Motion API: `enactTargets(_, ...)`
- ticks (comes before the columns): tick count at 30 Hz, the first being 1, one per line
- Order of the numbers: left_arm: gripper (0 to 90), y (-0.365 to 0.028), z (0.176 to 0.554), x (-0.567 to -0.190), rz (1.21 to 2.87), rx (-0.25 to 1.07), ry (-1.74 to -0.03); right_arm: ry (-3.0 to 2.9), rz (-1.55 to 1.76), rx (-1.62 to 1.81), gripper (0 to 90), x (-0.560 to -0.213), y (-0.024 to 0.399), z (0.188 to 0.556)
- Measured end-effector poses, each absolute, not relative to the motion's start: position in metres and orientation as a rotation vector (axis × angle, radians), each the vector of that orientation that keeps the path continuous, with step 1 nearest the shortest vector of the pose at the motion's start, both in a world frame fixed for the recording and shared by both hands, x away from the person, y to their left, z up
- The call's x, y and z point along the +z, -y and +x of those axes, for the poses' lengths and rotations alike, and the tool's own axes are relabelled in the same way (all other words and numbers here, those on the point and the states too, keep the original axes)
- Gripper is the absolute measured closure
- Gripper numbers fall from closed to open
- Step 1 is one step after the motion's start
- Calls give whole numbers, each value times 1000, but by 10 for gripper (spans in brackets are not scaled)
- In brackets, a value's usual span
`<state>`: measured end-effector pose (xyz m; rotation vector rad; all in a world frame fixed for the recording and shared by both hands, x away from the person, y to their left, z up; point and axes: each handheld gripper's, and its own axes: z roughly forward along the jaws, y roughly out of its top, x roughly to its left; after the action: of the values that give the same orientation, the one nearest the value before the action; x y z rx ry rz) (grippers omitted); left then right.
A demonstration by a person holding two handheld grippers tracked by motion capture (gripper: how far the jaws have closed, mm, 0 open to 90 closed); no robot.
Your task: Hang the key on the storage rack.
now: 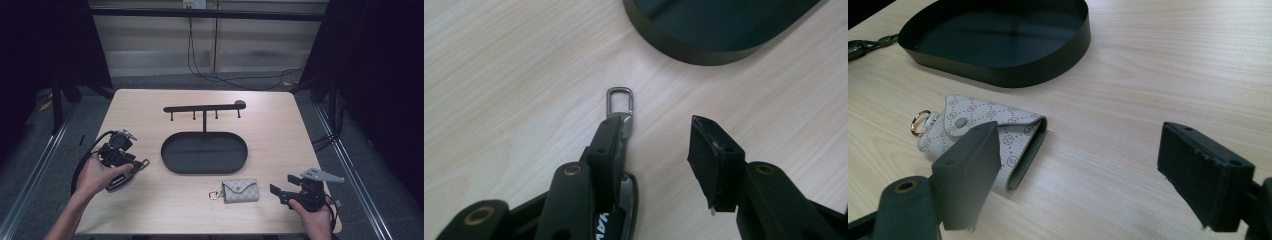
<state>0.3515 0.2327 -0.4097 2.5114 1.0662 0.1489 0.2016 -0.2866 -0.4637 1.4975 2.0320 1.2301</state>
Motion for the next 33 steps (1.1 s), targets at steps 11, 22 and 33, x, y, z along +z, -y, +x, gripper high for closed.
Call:
enactTargets(11,565,-231,373,-419,2575,69,-1136,-2050,1481,1234,161,-464,285,202)
enactTargets(22,530,-227,388,-420,2617,59,-1137,-2055,1480,1232,161,-464,285,202)
enactTargets(33,578,-226,400,-434,2691,0,-1150,-2061,1481,1230,161,-464,285,202)
